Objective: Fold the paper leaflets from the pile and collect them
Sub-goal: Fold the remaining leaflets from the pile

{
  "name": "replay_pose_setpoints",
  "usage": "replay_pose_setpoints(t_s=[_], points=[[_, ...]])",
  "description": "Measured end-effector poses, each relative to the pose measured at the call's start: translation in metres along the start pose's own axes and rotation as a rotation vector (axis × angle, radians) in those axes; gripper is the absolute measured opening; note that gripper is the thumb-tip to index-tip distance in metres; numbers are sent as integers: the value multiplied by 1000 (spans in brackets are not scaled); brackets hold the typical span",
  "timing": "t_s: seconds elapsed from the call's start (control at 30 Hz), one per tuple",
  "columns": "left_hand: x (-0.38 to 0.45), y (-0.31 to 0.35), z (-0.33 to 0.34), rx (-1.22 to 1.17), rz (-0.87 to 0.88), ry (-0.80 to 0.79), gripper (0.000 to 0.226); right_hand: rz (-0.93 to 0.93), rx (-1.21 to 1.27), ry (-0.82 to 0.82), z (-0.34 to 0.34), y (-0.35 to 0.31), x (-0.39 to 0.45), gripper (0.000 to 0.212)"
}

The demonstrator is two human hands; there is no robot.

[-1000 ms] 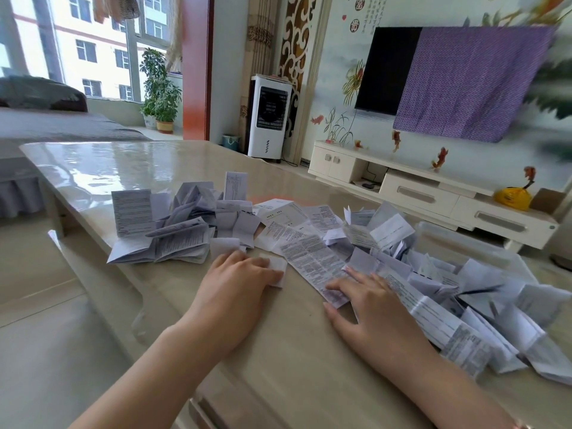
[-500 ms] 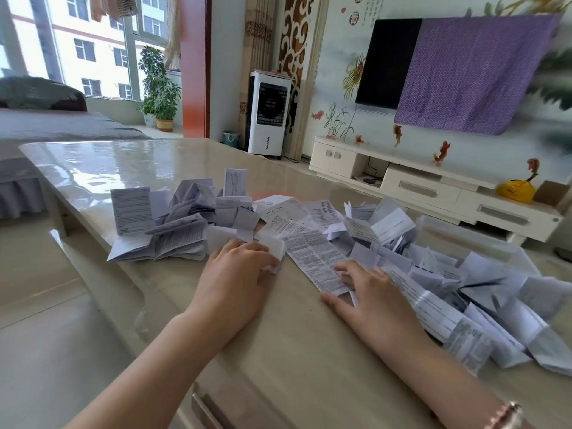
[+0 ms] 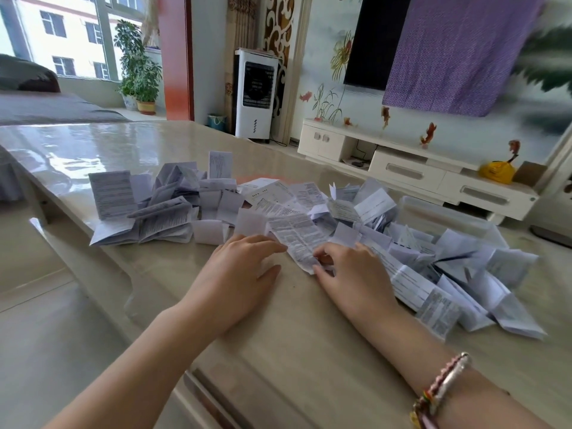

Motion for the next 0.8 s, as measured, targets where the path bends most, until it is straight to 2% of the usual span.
replay_pose_setpoints(t_s=[0.13,0.4,0.5,0.6,0.73,0.8], points=[[3,8,11,6,-10,-85,58,-28,69,35,1,-4,-5,25],[6,16,8,-22,31,-21,48,-162,393,256,-16,-7,-14,18],[3,13,3,-79,15,22,33,-176,555,107,-13,-8,-16,31],[-1,6,3,-153,27,32,25,-97,737,-34,-7,-2,-16,44],[-7,-6,-3,-371,-106,73,15,-25,790,-59,-2,6,-13,28],[-8,-8,-5,-433,-152,69,12,-3,792,-41,3,10,-10,28]])
Point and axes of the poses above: each hand's wrist, its own x-axis towards the middle knuckle, its own z-axis out of the palm, y = z × x, the point moved 8 cm from there along x, towards the middle knuckle, and after that the axes turned 2 degrees about z, right-handed, at the moved point
